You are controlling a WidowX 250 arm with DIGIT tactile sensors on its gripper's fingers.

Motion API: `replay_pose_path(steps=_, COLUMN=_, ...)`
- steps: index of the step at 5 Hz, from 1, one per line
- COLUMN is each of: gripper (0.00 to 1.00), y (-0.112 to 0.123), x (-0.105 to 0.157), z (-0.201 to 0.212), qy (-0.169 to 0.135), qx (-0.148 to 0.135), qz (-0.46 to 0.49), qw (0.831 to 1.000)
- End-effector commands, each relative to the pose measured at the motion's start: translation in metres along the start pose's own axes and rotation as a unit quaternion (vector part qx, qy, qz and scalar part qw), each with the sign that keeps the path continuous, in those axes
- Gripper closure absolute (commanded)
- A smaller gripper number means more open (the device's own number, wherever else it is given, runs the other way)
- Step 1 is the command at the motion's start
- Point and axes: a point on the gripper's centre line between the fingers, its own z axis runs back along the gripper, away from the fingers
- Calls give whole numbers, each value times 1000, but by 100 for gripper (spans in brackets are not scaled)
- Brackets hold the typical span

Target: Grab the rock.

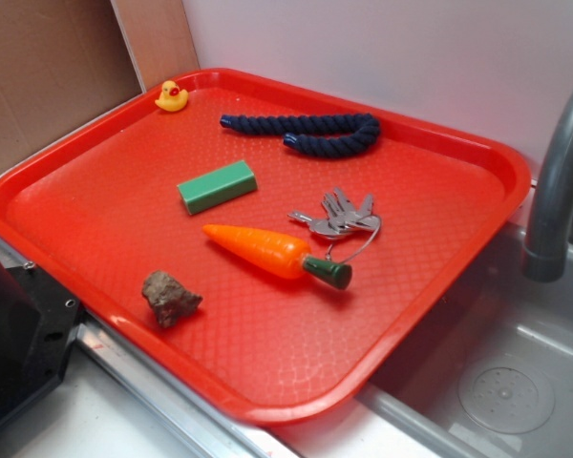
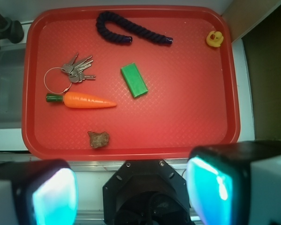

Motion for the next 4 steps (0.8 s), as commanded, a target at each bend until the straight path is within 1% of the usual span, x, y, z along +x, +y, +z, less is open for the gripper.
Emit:
replay_pose_path(steps=1, gripper=0, y=0, x=0, z=0, qy=0, qx=0, qz=0, qw=1000)
replay_pose_path(steps=2, gripper=0, y=-13, x=-15, z=-49, qy=10, qx=9, qz=-7, qw=1000)
replay_pose_path(steps=3, gripper=0, y=-18, x=-26, z=-94, qy=-2, qx=-4, qz=-6, qw=1000)
replay_pose_path(steps=4, gripper=0, y=-31, x=-28, z=-130, qy=10, qx=-3, qz=-10, qw=1000)
